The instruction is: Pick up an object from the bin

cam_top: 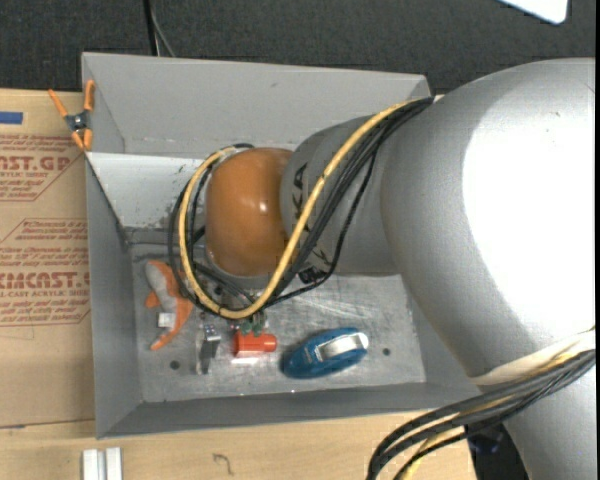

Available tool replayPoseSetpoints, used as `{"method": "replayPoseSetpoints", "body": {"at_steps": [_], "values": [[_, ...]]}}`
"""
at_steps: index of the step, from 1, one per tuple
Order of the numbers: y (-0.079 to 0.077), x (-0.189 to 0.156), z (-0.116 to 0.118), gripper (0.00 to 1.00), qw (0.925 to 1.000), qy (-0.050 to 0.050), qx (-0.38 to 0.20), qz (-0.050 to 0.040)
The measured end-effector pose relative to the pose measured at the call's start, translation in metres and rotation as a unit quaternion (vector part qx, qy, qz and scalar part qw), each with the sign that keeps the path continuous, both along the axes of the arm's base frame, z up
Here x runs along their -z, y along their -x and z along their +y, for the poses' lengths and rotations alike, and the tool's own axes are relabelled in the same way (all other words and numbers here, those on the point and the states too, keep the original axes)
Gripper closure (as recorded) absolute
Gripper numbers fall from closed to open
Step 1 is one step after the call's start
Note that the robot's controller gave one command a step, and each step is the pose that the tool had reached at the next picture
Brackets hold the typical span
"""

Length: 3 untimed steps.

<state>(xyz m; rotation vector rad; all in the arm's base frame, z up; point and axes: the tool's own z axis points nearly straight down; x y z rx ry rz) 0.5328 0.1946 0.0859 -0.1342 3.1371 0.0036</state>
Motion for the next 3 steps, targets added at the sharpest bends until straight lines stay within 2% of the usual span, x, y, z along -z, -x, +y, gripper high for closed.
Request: {"method": "replayPoseSetpoints", "body": {"at_steps": [1, 2, 3], "values": [[0.0, 0.0, 0.0, 0.0, 1.0, 0.0, 0.0, 0.0], [0.001, 0.005, 0.013, 0.0, 0.9994, 0.001, 0.034, -0.0016], [-0.007, 0.008, 0.029, 1.0, 0.9938, -0.005, 0.11, -0.0131]]}}
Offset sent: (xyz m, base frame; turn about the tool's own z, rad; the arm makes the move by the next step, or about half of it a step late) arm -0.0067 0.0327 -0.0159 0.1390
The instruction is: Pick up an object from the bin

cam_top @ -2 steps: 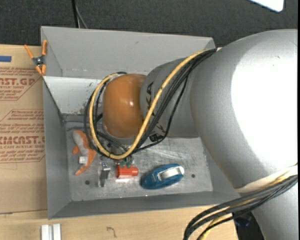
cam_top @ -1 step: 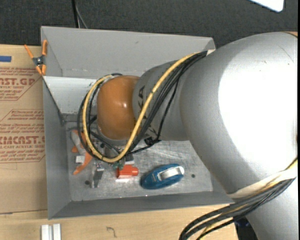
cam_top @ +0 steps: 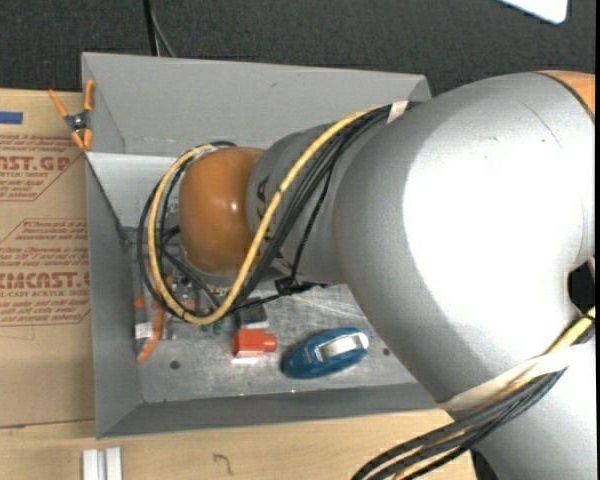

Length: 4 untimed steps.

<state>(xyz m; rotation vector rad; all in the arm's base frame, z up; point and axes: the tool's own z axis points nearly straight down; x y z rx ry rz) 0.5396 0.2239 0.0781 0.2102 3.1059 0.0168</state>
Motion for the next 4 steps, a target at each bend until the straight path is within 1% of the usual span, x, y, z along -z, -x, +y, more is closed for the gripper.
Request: {"method": "replayPoseSetpoints", "body": {"at_steps": [1, 2, 3, 4], "values": [[0.0, 0.0, 0.0, 1.0, 1.0, 0.0, 0.0, 0.0001], [-0.007, 0.001, -0.005, 1.0, 1.0, -0.001, -0.007, 0.0059], [-0.006, -0.001, 0.002, 1.0, 1.0, 0.002, -0.001, 0.0067], [-0.012, 0.001, 0.005, 1.0, 0.9999, 0.003, 0.008, 0.0125]]}}
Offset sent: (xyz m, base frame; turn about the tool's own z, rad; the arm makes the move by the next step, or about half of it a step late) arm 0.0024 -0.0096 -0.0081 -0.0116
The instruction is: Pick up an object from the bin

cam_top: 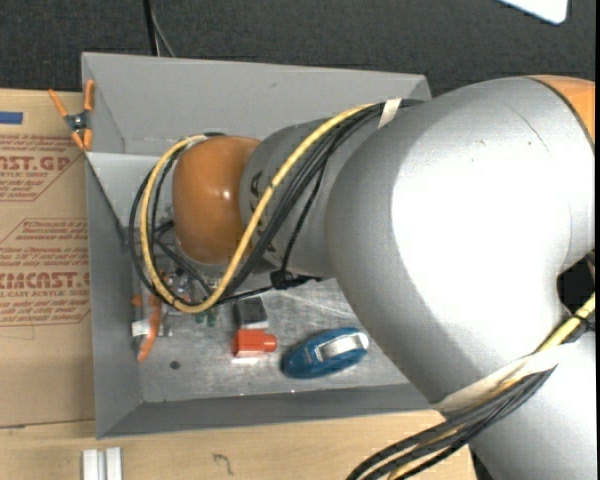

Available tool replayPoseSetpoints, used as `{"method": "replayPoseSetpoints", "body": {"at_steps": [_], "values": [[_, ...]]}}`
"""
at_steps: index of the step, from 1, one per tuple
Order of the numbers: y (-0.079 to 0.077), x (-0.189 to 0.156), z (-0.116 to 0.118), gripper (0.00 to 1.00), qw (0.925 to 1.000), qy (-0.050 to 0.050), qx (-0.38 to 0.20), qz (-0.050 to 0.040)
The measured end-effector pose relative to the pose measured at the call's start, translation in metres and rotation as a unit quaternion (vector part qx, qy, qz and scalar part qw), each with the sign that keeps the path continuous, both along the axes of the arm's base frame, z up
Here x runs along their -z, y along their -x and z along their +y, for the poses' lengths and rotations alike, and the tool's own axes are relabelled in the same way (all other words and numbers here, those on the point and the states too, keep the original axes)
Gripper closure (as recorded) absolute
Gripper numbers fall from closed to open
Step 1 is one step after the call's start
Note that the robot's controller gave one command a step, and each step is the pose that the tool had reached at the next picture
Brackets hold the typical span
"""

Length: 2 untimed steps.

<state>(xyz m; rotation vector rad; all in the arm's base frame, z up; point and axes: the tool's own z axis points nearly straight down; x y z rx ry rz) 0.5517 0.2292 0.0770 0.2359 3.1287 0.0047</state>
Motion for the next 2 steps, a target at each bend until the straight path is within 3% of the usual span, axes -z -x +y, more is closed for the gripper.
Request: {"method": "replayPoseSetpoints", "body": {"at_steps": [1, 2], "values": [[-0.003, 0.001, 0.004, 1.0, 0.9999, 0.0, 0.013, -0.0002], [0.009, -0.209, -0.002, 1.0, 0.9963, 0.002, -0.086, 0.0022]]}}
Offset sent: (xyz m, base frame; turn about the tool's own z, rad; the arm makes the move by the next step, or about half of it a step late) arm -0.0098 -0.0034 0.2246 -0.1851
